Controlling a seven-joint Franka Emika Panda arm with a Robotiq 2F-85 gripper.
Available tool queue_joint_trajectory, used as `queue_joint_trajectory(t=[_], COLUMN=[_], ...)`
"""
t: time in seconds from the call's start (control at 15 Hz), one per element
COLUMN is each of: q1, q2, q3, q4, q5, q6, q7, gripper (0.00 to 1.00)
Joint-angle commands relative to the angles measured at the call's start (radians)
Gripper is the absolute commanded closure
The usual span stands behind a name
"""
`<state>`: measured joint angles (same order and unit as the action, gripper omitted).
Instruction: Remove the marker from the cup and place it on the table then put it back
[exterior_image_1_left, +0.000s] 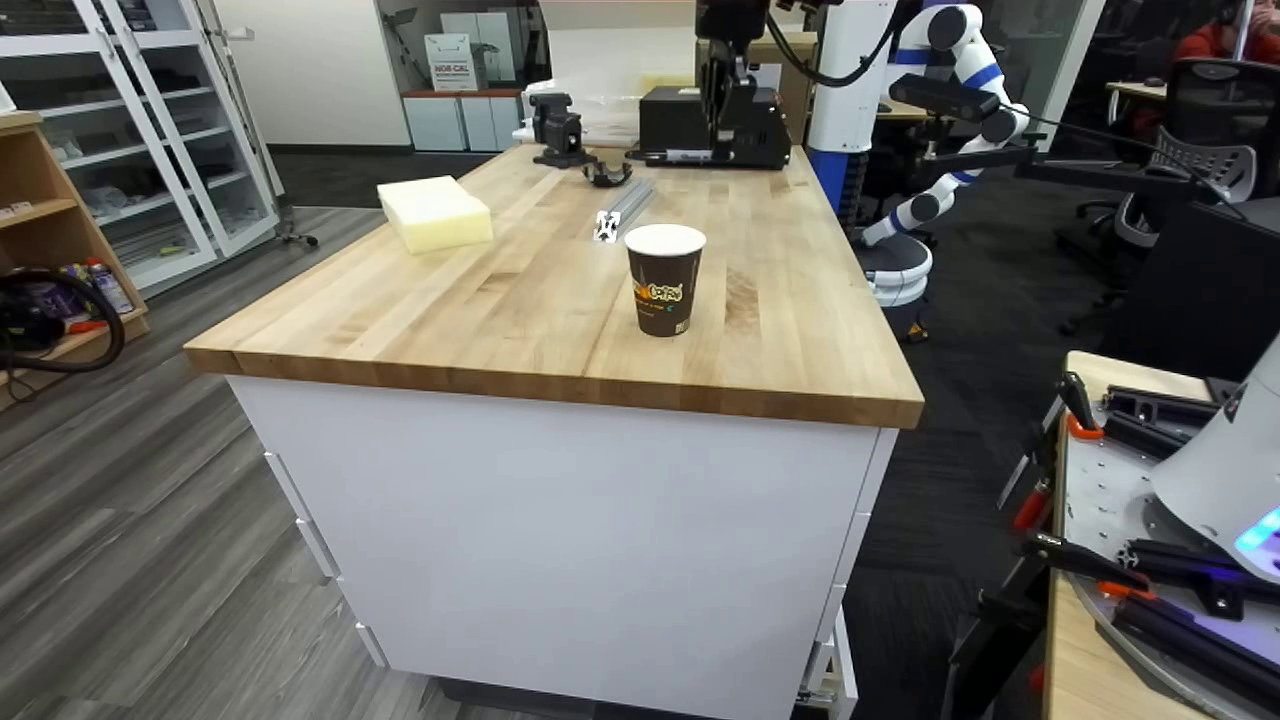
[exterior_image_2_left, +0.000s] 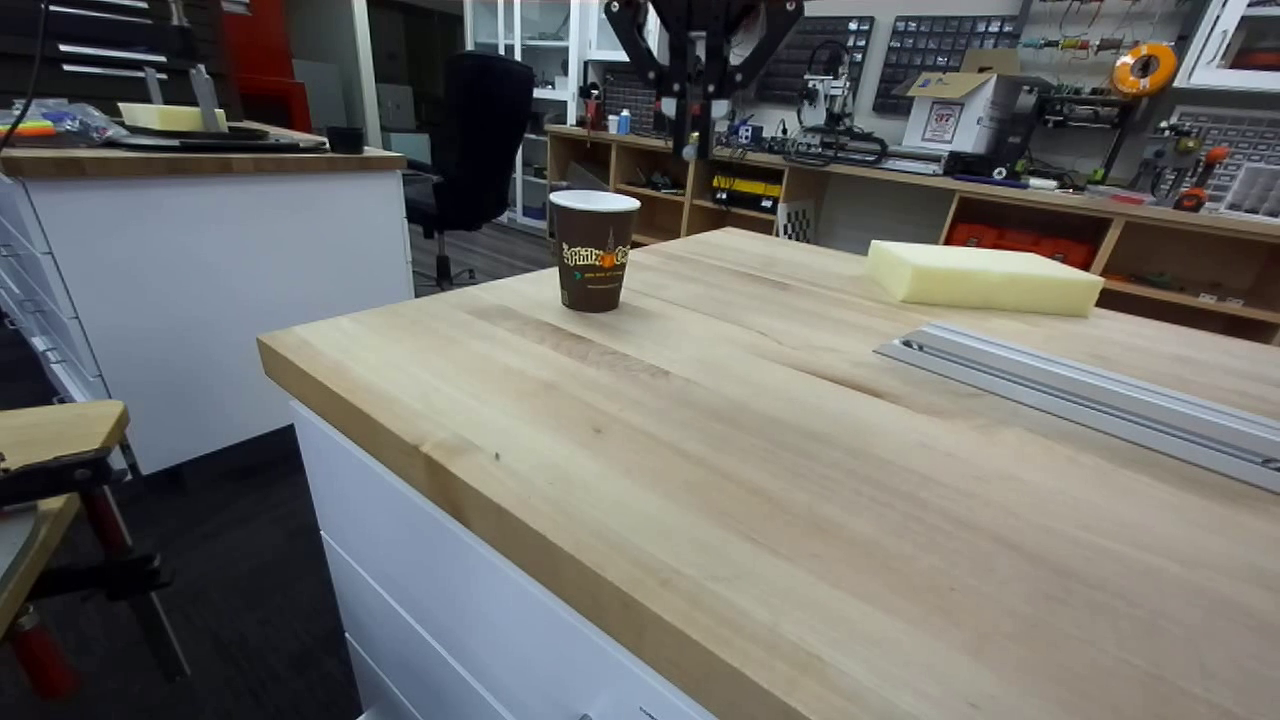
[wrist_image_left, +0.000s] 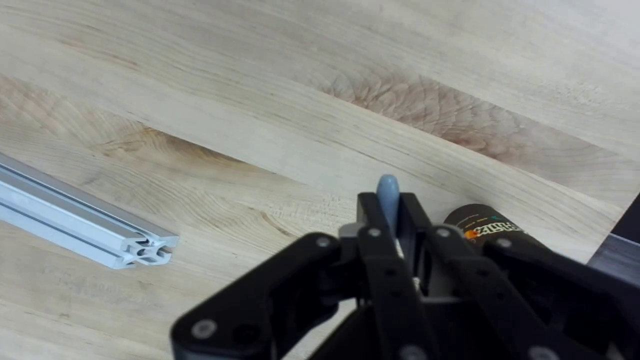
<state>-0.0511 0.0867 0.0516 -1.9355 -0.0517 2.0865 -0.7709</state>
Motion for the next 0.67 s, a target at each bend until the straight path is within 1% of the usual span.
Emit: queue_joint_trajectory(t=[0.0,0.27,0.6], q1=[0.016,0.029,0.068], q2=[-0.026,-0.014,-0.019], q3=[-0.011,-0.004,0.010], q4=[0.022,0.049,0.053], q5=[-0.014,-0.017,-0.043], q6=[-0.102,-0.185,-0.258], q7=[-0.017,-0.023,-0.029], gripper=[0.97,0.97,0.97])
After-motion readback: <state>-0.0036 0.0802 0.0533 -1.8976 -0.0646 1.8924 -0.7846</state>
